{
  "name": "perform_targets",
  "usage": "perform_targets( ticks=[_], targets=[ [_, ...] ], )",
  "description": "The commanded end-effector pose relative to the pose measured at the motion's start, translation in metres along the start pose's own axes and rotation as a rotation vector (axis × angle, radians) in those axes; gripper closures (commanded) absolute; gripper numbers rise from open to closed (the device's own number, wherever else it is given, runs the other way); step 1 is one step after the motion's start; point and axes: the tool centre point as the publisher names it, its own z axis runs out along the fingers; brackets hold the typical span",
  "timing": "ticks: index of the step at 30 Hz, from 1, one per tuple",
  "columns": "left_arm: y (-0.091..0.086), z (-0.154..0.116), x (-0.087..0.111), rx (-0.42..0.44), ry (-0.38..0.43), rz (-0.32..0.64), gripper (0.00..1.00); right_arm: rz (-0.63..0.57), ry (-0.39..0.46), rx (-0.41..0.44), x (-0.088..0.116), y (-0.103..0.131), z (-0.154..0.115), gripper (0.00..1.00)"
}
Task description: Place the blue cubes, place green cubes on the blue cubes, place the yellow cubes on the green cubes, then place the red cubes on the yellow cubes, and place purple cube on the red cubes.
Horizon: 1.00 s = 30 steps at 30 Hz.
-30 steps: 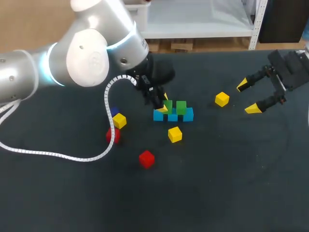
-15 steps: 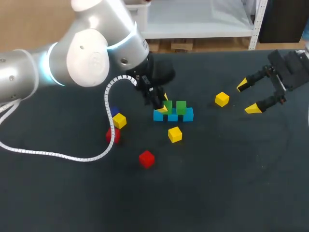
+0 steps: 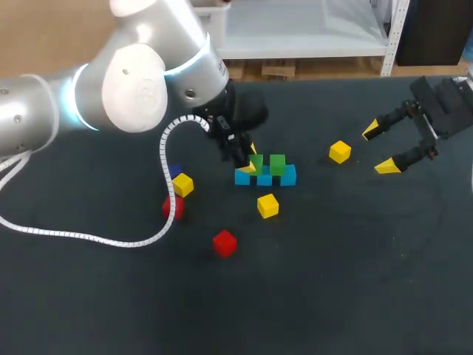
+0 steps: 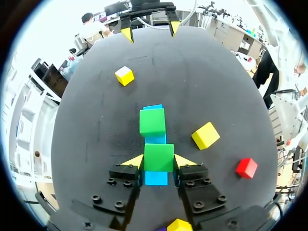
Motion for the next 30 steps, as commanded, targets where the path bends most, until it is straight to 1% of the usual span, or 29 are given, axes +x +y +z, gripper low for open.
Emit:
perform_targets(
  ticks=[1, 15, 17, 20, 21, 24, 25, 26, 28, 30],
  targets=[
    [0.0006, -0.0007, 0.0008, 0.001, 0.004, -0.003, 1.0, -0.001, -0.001, 0.0, 0.0002, -0.0003, 0.0003, 0.0],
    [0.0017, -0.0011, 0.0008, -0.001, 0.004, -0.004, 1.0, -0.001, -0.001, 0.0, 0.0002, -0.0003, 0.0003, 0.0],
    [0.0017, -0.001, 0.001, 0.0, 0.005, -0.003, 0.92, -0.001, -0.001, 0.0, 0.0002, -0.0003, 0.0003, 0.0],
    [0.002, -0.0009, 0.001, 0.0, 0.005, -0.004, 0.89, -0.001, -0.001, 0.0, 0.0002, -0.0003, 0.0003, 0.0],
    [0.0021, -0.0008, 0.001, 0.001, 0.004, -0.004, 0.84, -0.001, -0.001, 0.0, 0.0002, -0.0003, 0.0003, 0.0],
    [0.0024, -0.0007, 0.001, 0.001, 0.004, -0.003, 0.77, -0.001, -0.001, 0.0, 0.0002, -0.0003, 0.0003, 0.0],
    [0.0024, -0.0006, 0.001, 0.002, 0.004, -0.003, 0.71, -0.001, -0.001, 0.0, 0.0002, -0.0003, 0.0003, 0.0],
    [0.0025, -0.0005, 0.001, 0.002, 0.003, -0.002, 0.68, -0.001, -0.001, 0.0, 0.0002, -0.0003, 0.0003, 0.0],
    [0.0026, -0.0004, 0.0012, 0.004, 0.004, -0.003, 0.58, -0.001, -0.001, 0.0, 0.0002, -0.0003, 0.0003, 0.0],
    [0.0027, -0.0003, 0.0012, 0.005, 0.004, -0.002, 0.55, -0.001, -0.001, 0.0, 0.0002, -0.0003, 0.0003, 0.0]
  ],
)
